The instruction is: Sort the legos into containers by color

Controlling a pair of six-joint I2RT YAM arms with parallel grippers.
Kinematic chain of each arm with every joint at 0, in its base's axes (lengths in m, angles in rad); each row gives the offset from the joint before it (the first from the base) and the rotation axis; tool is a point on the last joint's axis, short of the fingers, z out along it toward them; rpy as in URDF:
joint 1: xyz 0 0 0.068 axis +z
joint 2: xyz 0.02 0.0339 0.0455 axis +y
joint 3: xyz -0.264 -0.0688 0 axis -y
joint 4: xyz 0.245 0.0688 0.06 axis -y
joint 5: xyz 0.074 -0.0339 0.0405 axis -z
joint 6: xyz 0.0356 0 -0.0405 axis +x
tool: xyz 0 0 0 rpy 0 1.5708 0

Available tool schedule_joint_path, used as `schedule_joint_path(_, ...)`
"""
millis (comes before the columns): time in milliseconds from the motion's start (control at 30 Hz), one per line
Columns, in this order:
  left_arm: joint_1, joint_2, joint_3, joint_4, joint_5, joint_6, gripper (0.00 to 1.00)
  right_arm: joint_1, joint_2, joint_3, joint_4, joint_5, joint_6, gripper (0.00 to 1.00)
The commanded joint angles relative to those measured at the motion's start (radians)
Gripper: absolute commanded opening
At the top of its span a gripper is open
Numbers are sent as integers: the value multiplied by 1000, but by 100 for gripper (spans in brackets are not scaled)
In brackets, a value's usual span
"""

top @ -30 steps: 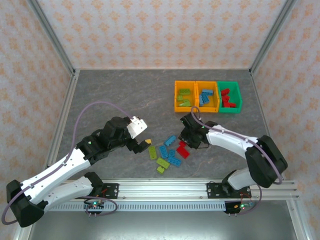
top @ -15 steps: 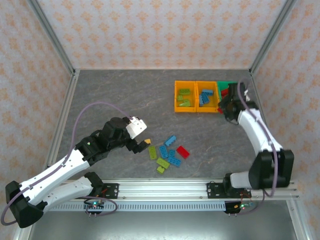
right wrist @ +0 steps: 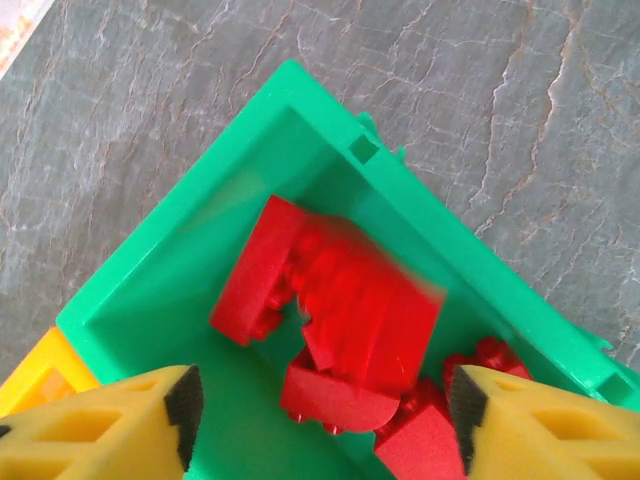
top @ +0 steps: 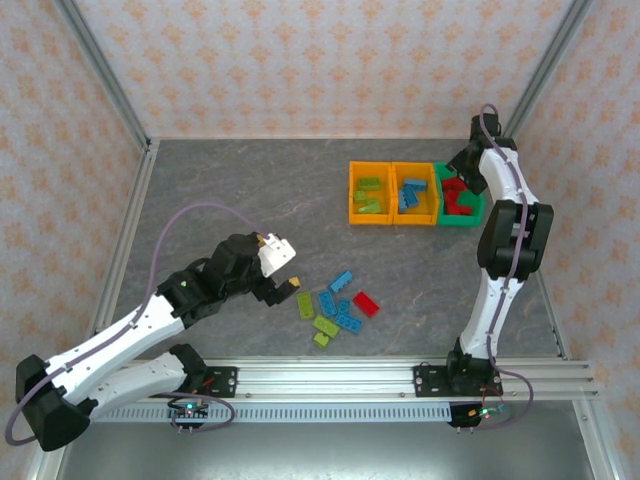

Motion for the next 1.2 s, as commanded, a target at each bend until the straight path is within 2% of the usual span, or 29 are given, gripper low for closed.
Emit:
schedule_joint_path(0,12,16,25,-28,-18,-28,100,0,-78,12,-98,-21,-29,71)
schedule_joint_path(133,24,21,62,-21,44,-100,99,7,-260,-199,-71,-120,-23,72)
schedule_joint_path(267,-2,101,145,15,16,-358,96,40,-553,-474,-64,-184,-38,74)
schedule_joint_path(433,-116,328,292,-42,-74,-517,99,145,-929,-769,-85,-423,-34,76)
schedule_joint_path(600,-200,582,452,-95,-96,-603,95,264,-1171,-874,-243,-507,-28,78)
schedule_joint_path(800,-222,819,576,-164,-171,-661,82,274,-1323,-842,-410,-498,-66,80)
schedule_joint_path(967,-223,945,629,-186,-256,-658,74,275,-1337,-837,-443,-518,-63,81)
schedule_joint_path(1067,-223,1025,663,-185,-190,-634,63,274,-1337,-847,-443,-521,-52,81)
schedule_joint_path(1167,-222,1073,662,-149,-126,-635,57,275,-1340,-858,-452,-507,-52,81)
